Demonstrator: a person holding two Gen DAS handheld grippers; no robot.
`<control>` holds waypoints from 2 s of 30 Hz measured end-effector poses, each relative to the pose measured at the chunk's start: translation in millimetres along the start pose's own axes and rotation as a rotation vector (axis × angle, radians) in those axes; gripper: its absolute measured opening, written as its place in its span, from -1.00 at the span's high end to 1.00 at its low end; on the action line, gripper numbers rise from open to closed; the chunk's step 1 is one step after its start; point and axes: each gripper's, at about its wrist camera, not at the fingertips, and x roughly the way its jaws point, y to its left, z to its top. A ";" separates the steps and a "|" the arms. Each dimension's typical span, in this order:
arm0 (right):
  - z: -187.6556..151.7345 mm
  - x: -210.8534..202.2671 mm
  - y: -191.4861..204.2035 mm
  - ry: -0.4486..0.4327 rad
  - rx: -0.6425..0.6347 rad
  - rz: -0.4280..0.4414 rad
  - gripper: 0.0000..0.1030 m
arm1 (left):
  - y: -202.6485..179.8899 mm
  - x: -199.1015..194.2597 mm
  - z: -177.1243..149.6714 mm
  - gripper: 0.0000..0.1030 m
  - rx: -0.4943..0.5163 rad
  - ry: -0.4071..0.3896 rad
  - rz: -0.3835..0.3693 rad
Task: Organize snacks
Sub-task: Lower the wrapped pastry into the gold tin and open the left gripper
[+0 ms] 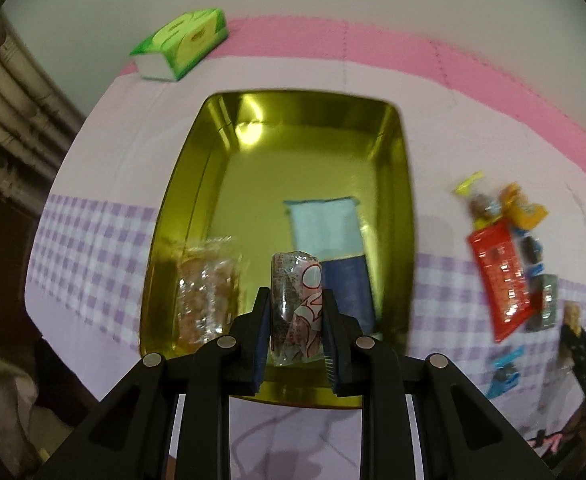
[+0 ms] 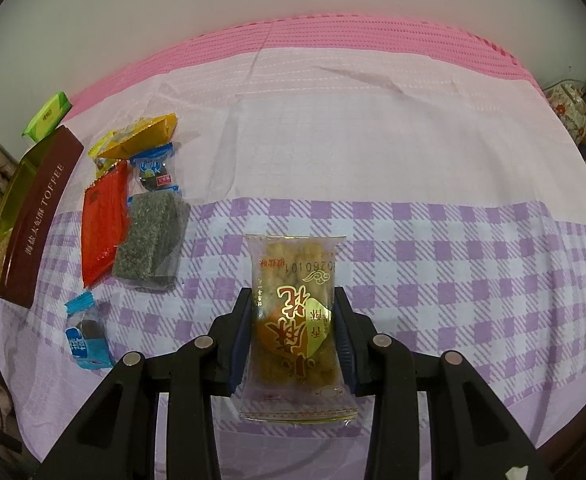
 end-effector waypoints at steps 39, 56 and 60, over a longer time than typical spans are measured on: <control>1.0 3.4 11.6 0.009 -0.034 -0.062 0.30 | 0.4 40.5 -28.5 0.26 0.051 0.078 0.060; 3.3 3.8 13.6 0.012 -0.027 -0.089 0.33 | 24.5 3.0 -45.1 -0.12 -0.035 -0.181 0.077; 5.5 -5.3 13.2 -0.021 -0.025 -0.112 0.33 | 33.2 0.0 -54.9 -0.13 -0.062 -0.192 0.037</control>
